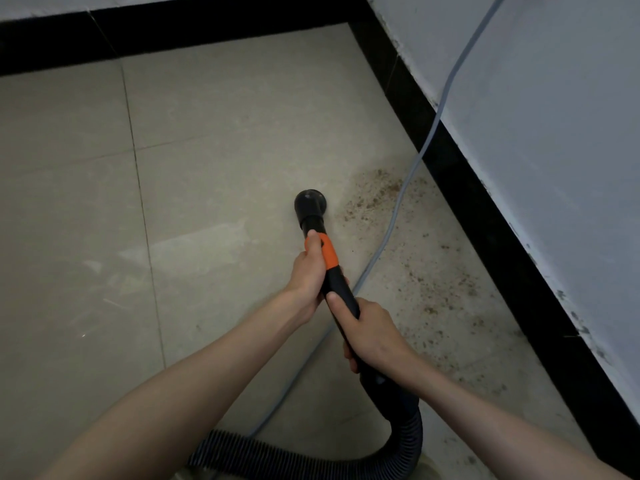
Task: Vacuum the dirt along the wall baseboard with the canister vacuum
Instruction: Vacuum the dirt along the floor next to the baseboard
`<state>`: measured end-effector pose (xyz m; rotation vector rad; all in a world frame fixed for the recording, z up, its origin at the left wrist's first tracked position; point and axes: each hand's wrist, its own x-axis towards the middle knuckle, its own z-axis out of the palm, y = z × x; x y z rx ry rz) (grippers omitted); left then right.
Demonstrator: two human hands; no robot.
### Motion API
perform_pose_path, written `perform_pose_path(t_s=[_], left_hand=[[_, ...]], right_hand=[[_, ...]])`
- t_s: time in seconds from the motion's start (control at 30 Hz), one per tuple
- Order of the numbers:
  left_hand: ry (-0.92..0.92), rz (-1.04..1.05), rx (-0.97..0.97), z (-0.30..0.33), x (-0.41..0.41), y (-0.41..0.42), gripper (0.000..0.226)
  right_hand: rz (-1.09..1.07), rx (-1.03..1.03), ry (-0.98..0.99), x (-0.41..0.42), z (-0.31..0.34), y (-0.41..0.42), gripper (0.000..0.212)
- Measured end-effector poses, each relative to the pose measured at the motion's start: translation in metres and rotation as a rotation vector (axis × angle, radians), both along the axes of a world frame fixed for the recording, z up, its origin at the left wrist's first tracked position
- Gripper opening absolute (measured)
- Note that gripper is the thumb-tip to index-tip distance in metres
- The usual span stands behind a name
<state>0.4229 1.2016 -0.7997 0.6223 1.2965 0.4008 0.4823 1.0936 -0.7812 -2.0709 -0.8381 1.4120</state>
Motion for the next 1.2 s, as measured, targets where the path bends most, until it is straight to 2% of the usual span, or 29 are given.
perform_pose_path(t_s=[0.23,0.47,0.63,0.93,1.2], left_hand=[[-0.050,0.234,-0.111,-0.007,-0.039,-0.009,0.049],[-0.031,0.323,-0.076,-0.010,-0.062,-0.017,0.050],[-0.056,0.277,-0.106,-0.008,-0.056,-0.032,0.049],[-0.027,0.012,-0.113,-0.005,-0.004,-0.035,0.050],[0.069,0.194,-0.041,-0.007,-0.034,-0.053,0.053]], right_hand=[[0.127,-0.014,0.009,-0.032,-0.003,-0.002,0.055],[0.248,-0.006,-0.017,-0.044,-0.001,-0.004,0.055],[0.217,-0.021,-0.018,-0.038,0.002,-0.021,0.055],[-0.008,-0.040,-0.069,-0.014,0.006,-0.038,0.055],[0.121,-0.106,0.120,-0.021,0.016,-0.042,0.050]])
